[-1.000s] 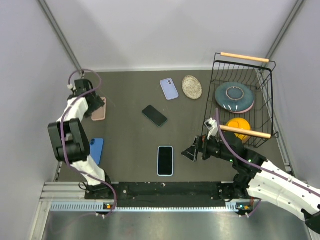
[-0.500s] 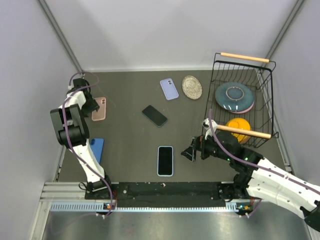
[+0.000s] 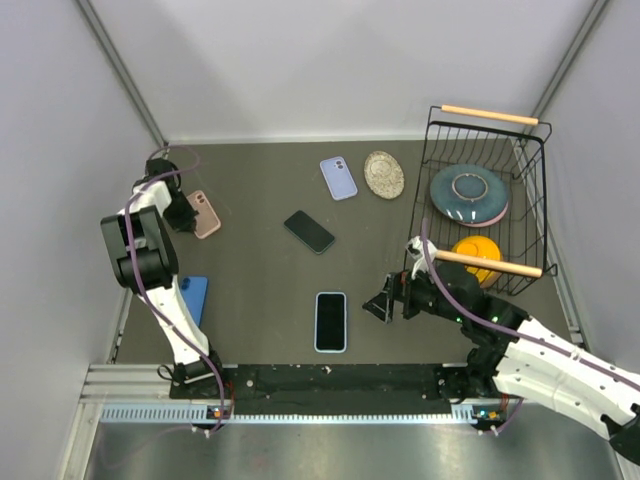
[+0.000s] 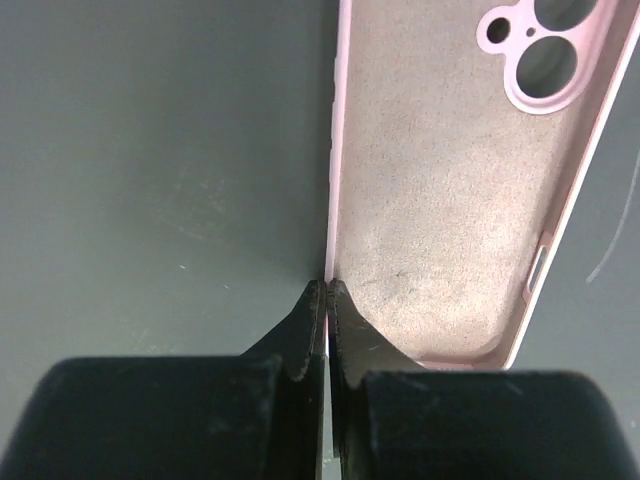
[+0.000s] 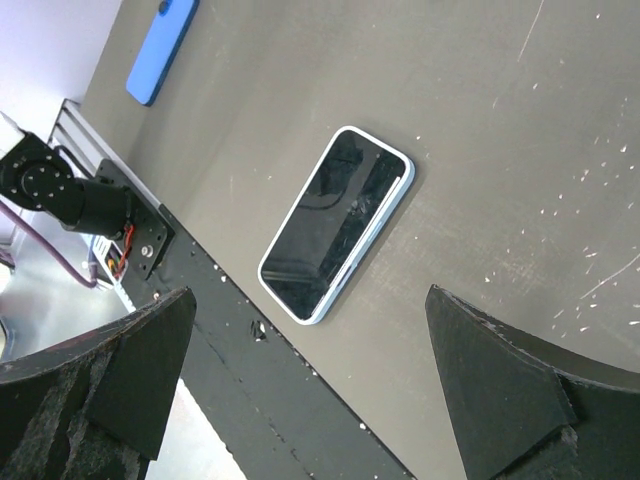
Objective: Put the phone into the phone case
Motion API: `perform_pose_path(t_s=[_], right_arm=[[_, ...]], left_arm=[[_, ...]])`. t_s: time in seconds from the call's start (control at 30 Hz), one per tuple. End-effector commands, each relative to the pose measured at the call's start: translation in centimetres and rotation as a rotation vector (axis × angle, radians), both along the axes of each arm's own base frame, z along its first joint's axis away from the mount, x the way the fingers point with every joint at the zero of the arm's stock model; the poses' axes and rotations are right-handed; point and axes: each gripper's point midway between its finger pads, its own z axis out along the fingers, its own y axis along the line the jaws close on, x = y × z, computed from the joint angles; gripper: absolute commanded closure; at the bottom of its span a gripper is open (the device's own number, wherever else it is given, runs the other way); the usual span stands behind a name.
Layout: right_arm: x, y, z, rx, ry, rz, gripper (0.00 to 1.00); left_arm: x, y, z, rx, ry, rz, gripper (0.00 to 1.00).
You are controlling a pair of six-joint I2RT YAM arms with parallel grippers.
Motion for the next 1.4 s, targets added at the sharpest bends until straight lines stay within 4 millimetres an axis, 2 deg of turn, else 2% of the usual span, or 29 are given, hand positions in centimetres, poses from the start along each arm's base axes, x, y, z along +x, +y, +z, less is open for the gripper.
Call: perform_pose_path(t_s=[0.0,0.03,0.07,0.1,0.17,0.23,0.27,0.3,0.37,0.4,0.47,0.53,0.57,0.6,0.67,0.8,1.03,1.23,1.37], right_arm=[[0.1,0.4,3.0,0.074,-0.049,0.0,0.01],[0.1,0.4,3.1,0.079,-0.05,-0.001,0.01],[0.0,0.4,3.1,0.08,-0.049,0.003,0.01],[-0.1,0.4,3.0,0.081,-0.045,0.005,0.01],[-0.3,0.3,3.0,0.08,-0.04,0.012,0.01],[-0.5,0.2,2.6,0.069,-0.031,0.015,0.01],[-0.6,0.1,2.5,0.068,-0.03,0.015,0.01],[-0.7,0.0,2.4,0.064,-0.027,0.017,0.01],[-0.8,-0.2,2.5,0.063,-0.031,0.017,0.01],[-0.9,-0.3,2.6,0.065,-0.031,0.016,0.01],[-1.0,-0.4,2.6,0.063,-0.033,0.018,0.01],[-1.0,-0.5,3.0,0.068,-0.043,0.019,0.01],[-1.1,-0.6,2.9,0.063,-0.038,0.021,0.01],[-1.1,-0.6,2.9,0.062,-0.039,0.018,0.01],[-1.1,-0.7,2.7,0.055,-0.033,0.02,0.01],[-1.4,-0.7,2.5,0.053,-0.02,0.026,0.01],[-1.2,-0.5,3.5,0.066,-0.023,0.017,0.01],[-0.6,-0.2,3.8,0.055,-0.018,0.003,0.01],[-0.2,0.1,4.2,0.051,-0.014,-0.007,0.01]], left_arm=[[-0.4,-2.5,1.4,-0.082,-0.023,-0.04,1.0],[-0.4,-2.9,2.3,-0.079,-0.049,-0.041,1.0],[-1.3,-3.7,1.8,-0.089,-0.031,-0.048,1.0],[-1.6,-4.2,2.5,-0.088,-0.046,-0.047,1.0],[-2.9,-5.6,2.1,-0.116,-0.025,-0.044,1.0],[-3.7,-6.8,2.7,-0.166,-0.043,-0.043,1.0],[-4.7,-7.8,1.9,-0.184,-0.029,-0.055,1.0],[-5.0,-8.4,2.7,-0.191,-0.051,-0.064,1.0],[-6.4,-9.9,2.2,-0.199,-0.033,-0.086,1.0],[-6.9,-10.3,2.7,-0.19,-0.044,-0.089,1.0],[-8.1,-11.6,2.3,-0.188,-0.037,-0.104,1.0],[-8.9,-12.2,2.9,-0.145,-0.051,-0.118,1.0],[-10.0,-13.6,2.4,-0.138,-0.031,-0.154,1.0],[-10.3,-14.2,2.9,-0.135,-0.047,-0.168,1.0],[-11.6,-15.9,2.3,-0.141,-0.028,-0.201,1.0],[-13.3,-17.5,2.6,-0.14,-0.058,-0.22,1.0],[-16.7,-21.0,0.9,-0.172,-0.056,-0.278,1.0],[-19.3,-23.0,-0.8,-0.171,-0.013,-0.339,1.0],[-20.0,-23.2,-1.5,-0.111,-0.02,-0.361,1.0]])
